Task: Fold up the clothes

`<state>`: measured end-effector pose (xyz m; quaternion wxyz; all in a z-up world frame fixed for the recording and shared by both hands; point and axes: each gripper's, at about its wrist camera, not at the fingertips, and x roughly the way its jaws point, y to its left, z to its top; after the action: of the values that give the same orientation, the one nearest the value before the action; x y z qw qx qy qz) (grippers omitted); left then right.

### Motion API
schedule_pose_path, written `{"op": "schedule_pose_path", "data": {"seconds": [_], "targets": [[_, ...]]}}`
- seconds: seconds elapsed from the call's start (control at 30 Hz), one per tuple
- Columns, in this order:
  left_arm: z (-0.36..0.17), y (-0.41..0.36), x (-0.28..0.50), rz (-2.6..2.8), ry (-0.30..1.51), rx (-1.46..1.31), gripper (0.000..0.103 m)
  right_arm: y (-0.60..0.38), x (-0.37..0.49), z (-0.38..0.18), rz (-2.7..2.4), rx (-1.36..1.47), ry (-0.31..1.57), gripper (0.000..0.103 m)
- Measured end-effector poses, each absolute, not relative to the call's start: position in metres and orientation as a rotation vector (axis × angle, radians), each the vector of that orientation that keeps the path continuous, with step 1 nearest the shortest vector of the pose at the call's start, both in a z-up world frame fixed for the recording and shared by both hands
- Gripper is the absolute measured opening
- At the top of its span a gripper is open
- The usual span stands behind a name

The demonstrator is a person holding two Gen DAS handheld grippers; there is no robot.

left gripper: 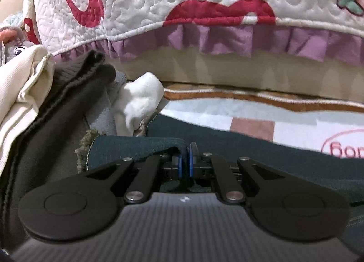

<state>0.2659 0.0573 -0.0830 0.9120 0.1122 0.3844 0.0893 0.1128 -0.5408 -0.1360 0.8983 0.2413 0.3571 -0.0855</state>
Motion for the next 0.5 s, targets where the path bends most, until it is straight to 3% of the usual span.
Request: {"op": "schedule_pose_path", "data": {"seconds": [0.23, 0.43, 0.5], "targets": [[-0.091, 0.061, 0.292, 0.220, 0.839, 0.141, 0.006, -0.539, 0.127, -0.157, -0.136, 0.426, 0.775, 0.011], [-0.111, 0.049, 0.307, 0.218, 0.856, 0.226, 0.007, -0.542, 0.130, -0.157, -0.117, 0.414, 0.791, 0.010], [-0.118, 0.050, 0.312, 0.234, 0.882, 0.221, 0.011, -0.544, 0.133, -0.160, -0.120, 0.426, 0.807, 0.010]]}}
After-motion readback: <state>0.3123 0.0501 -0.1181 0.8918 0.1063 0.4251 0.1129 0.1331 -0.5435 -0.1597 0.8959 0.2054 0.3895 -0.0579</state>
